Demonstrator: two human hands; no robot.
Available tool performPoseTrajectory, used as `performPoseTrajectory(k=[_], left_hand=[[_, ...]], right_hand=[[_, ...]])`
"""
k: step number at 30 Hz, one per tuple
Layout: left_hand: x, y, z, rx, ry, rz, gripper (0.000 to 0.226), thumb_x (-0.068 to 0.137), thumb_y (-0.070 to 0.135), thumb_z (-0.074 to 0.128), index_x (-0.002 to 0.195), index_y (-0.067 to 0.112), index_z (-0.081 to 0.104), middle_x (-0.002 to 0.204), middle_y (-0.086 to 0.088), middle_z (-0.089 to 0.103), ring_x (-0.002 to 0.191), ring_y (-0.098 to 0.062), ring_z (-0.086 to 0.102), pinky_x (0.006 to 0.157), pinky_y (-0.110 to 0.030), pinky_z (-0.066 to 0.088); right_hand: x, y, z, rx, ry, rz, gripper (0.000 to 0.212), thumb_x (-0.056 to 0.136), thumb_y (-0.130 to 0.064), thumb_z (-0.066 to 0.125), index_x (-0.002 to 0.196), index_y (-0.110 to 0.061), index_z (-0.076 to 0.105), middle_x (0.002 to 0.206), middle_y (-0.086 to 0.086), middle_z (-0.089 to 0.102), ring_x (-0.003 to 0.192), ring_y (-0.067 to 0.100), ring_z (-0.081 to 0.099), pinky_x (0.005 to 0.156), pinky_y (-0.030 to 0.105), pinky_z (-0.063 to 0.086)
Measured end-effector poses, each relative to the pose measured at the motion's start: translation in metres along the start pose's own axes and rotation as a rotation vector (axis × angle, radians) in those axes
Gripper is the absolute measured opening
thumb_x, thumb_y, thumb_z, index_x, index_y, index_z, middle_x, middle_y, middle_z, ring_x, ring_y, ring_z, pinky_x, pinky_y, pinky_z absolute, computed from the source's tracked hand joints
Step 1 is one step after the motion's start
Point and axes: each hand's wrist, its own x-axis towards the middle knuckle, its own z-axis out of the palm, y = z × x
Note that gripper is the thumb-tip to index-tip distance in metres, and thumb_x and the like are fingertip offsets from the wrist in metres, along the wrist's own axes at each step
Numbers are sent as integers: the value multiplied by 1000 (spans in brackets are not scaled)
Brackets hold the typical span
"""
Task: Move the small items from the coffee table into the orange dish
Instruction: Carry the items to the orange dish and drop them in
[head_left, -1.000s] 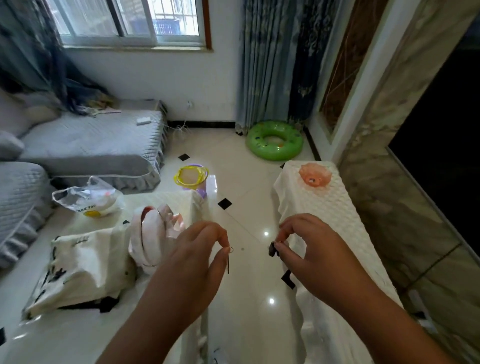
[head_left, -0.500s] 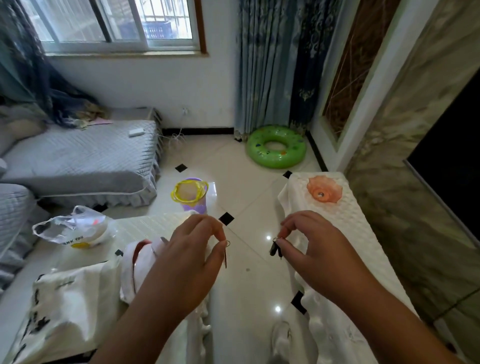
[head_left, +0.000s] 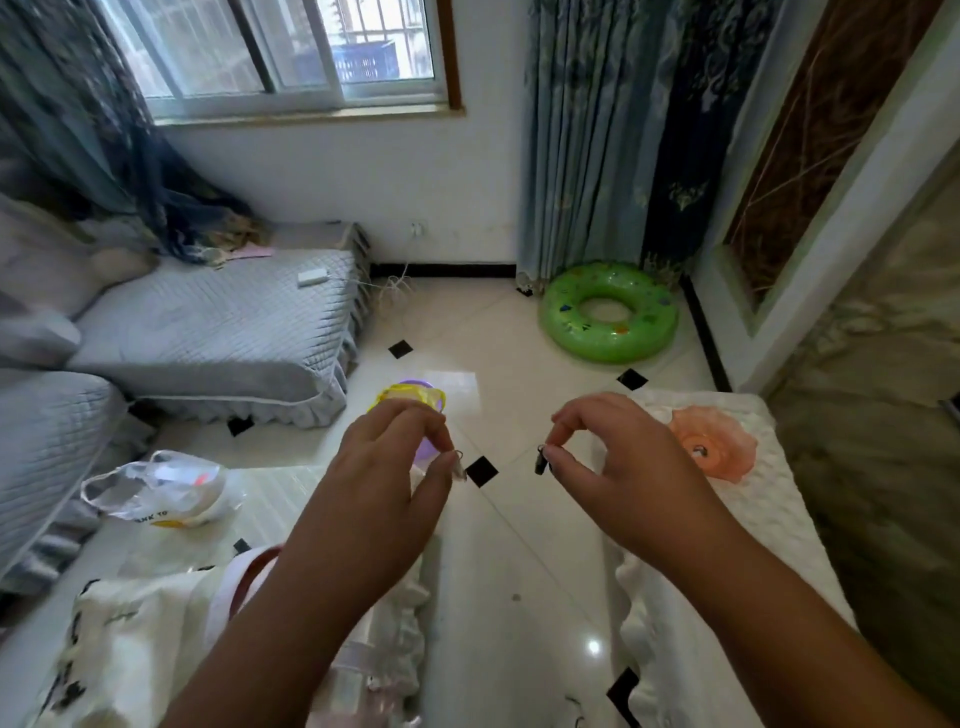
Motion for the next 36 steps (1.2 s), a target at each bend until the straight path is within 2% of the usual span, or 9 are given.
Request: performPoseTrajectory(k=[6,9,14,16,20,22,28,31,36], left_hand=[[52,-3,20,-29,18,-2,14,87,24,63,89,34,54,109,21,52,114,-5,47,87,-32,45],[87,-6,32,-44,23,3,17,86,20,65,88,33,54,106,21,53,110,-5,48,87,-33,45],[145,-19,48,-89,-37,27,14,85,22,62,87,34,55,105,19,54,107,-13,51,86,-40,46],[173,-29,55,-85,-55,37,12,85,24,62,88,33,55,107,20,54,107,-8,50,88,-38,45],[235,-55,67,-89,-119,84,10,86,27,62,88,35,56,110,23,50,111,-4,47,90,-23,38],[269,-68,71,-84,-156,122,6,86,32,59,88,36,54,111,25,49,112,-3,46,90,-21,36],[363,-94,92,-71,-233,250,5,85,35,59,87,36,55,109,21,50,108,-6,50,89,-33,43],[400,-97,109,-37,-320,271,6,84,33,61,88,34,56,111,16,52,108,-11,52,89,-42,46],[452,-86,142,-38,-390,327,2,82,40,56,83,38,55,114,20,51,111,-8,49,89,-35,43]], right_hand=[[43,34,-17,39,18,24,8,82,-32,68,81,-35,60,100,-20,59,103,-1,52,88,18,38],[65,56,-22,28,23,62,8,82,-32,68,80,-35,60,100,-20,59,104,-1,52,88,19,38],[108,82,-24,-16,75,110,8,81,-34,67,79,-36,60,98,-20,58,101,-2,53,85,10,35],[131,89,-24,-40,91,120,8,81,-34,67,79,-35,60,98,-20,58,101,-1,52,87,17,39],[179,96,-24,-65,142,165,8,81,-33,68,80,-34,60,98,-19,58,102,3,53,89,30,43],[204,98,-24,-67,188,177,6,80,-33,67,80,-34,61,96,-20,59,100,2,53,89,28,42],[259,122,-20,-91,298,293,7,79,-33,67,79,-35,60,97,-18,59,98,0,53,82,21,41],[269,145,-20,-94,328,395,9,78,-33,68,77,-36,59,97,-20,58,96,-6,51,80,6,33],[285,183,-28,-65,419,523,15,78,-27,71,76,-35,60,90,-20,57,95,-9,50,76,1,29]])
